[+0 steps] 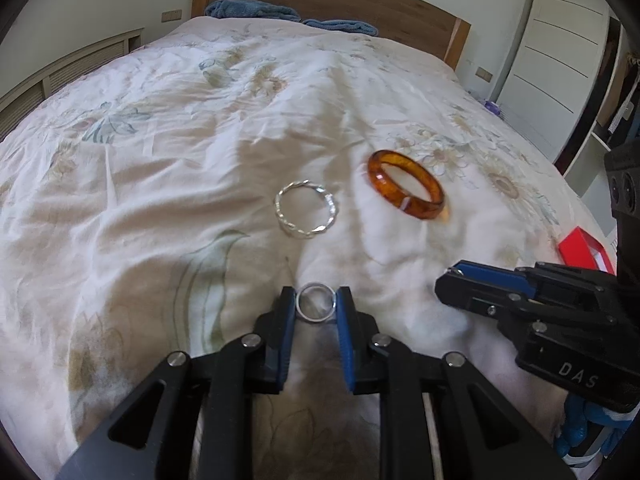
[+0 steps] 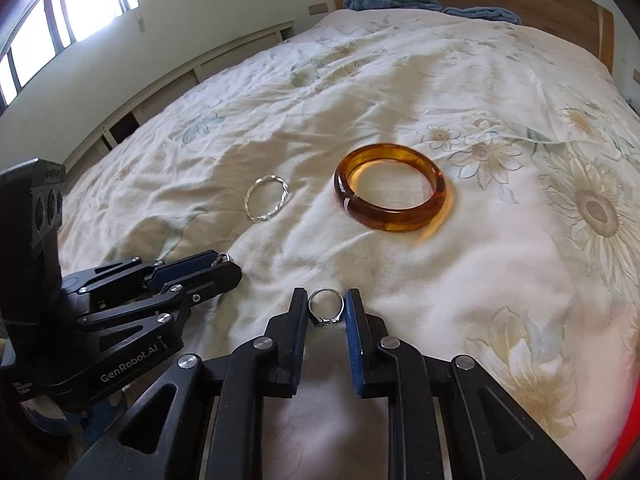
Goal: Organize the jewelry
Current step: 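Grasp a small silver ring with the left gripper while the right grasps another ring, then carry both rings into the red box and open both grippers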
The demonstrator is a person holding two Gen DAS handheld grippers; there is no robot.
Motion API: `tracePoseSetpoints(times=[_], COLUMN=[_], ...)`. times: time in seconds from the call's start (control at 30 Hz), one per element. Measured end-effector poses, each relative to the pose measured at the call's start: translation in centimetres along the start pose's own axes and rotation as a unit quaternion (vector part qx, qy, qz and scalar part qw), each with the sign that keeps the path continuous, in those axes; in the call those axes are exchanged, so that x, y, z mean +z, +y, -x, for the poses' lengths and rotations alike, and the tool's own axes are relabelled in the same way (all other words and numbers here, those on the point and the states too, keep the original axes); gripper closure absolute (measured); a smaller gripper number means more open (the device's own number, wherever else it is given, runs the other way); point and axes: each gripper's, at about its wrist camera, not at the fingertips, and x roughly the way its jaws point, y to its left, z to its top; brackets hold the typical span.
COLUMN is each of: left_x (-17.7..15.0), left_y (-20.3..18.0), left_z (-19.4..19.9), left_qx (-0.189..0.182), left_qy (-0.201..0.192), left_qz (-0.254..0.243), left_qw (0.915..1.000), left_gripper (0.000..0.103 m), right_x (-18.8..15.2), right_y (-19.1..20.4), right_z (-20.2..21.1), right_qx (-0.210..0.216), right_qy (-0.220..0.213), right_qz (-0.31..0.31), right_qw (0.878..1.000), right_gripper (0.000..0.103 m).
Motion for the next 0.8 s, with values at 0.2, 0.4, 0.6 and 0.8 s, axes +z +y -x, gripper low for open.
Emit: tracePoseSetpoints(times=[0.2,0.4,0.6,0.8], left_x=[0.5,0.9,1.3,2.4], left_y=[-1.9,-5.6,-12.1,-21.1], left_z=[3.0,6.3,7.3,5.5], left_qx=[-0.008,-0.036,-0.094,-0.156], left_qy=[-0.009,-0.016,-0.009,0.016], left_qz=[-0.013,-0.033,-0.06,-0.101], left_qw=[0.9999,0.9987,0.9938,0.9824], left_gripper=[0.084,0.084,0.084,0.084], right_x=[-0.4,-1.8,-4.8,-7.7], right_y=[0.0,-2.0,-6.3,-13.6], right_z=[4.6,10.5,16.4,20.3], right_qx=[-0.004,-0.032,-0.081,-0.135], right_qy=[-0.027,-0.052,-0.07,-0.074], right_qz=[-0.016,-0.044,-0.085,-0.133], right_qw=[0.999,0.997,0.991,0.979], right_gripper=[0.084,0.084,0.084,0.084])
